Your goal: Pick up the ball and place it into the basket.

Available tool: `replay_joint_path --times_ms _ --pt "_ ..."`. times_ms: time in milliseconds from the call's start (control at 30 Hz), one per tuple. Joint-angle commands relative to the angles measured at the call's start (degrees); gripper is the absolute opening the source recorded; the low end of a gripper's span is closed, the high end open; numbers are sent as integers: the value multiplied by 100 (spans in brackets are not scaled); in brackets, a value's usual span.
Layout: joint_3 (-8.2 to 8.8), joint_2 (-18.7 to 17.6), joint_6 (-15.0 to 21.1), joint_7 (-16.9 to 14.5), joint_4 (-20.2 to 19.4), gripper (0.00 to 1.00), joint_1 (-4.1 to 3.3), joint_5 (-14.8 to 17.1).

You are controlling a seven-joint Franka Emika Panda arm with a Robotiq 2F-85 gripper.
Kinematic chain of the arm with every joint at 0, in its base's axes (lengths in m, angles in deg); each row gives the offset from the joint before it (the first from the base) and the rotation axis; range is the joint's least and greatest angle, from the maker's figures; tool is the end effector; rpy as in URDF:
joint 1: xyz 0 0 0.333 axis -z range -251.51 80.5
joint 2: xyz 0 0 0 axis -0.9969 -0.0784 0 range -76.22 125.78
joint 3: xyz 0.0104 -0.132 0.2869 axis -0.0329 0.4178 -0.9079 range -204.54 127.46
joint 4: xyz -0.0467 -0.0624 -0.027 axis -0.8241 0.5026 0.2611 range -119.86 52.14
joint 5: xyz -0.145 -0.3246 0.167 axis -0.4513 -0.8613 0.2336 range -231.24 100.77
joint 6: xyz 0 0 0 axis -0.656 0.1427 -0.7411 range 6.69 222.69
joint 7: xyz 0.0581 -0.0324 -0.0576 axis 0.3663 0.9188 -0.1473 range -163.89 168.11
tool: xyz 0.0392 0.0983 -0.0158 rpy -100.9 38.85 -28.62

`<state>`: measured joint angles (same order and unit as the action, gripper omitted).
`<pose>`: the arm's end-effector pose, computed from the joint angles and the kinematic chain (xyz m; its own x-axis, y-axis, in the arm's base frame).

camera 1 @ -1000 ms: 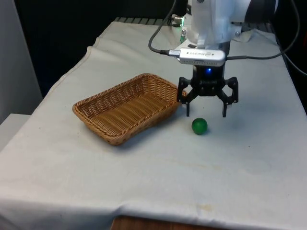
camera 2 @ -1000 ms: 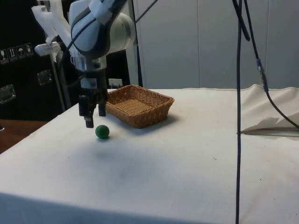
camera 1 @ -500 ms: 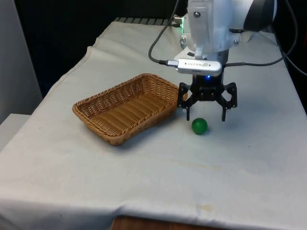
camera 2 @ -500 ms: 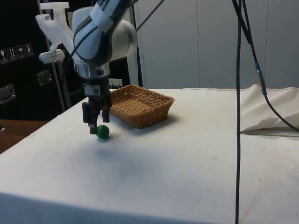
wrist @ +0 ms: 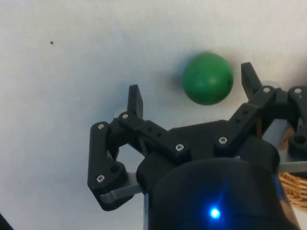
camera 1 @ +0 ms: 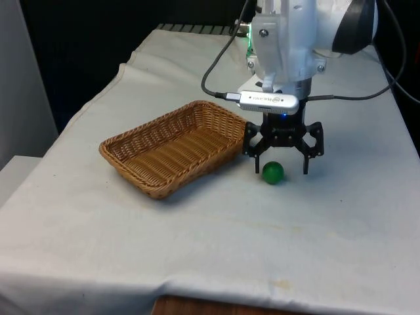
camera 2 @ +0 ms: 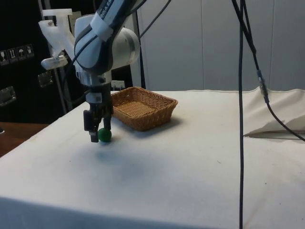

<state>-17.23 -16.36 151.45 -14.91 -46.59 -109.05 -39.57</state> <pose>0.6565 0.0402 0.1759 0.9944 0.0716 0.0777 0.0735 -0.9970 -0.0224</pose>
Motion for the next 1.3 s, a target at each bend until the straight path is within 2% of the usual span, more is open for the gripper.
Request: replay_joint_path --times_ms 0,500,533,567,600,667,700,733,767,867,1100,1267 --pt "-17 6 6 -11 0 100 11 23" --pt "6 6 6 -6 -11 100 0 6" --pt "6 6 6 -6 -11 97 0 6" --pt "6 6 6 -6 -11 90 0 6" --pt "11 6 6 -6 -11 77 0 6" --pt "11 11 6 -6 -17 57 -6 6" --pt "11 11 6 -6 -17 37 -6 6" --pt "17 0 0 0 -6 27 -6 0" --pt "11 11 6 -6 -17 27 -6 6" --pt "11 11 6 -6 -17 0 -6 6" --pt "11 11 6 -6 -17 0 -6 6" --pt "120 218 -120 34 -86 0 -74 -74"
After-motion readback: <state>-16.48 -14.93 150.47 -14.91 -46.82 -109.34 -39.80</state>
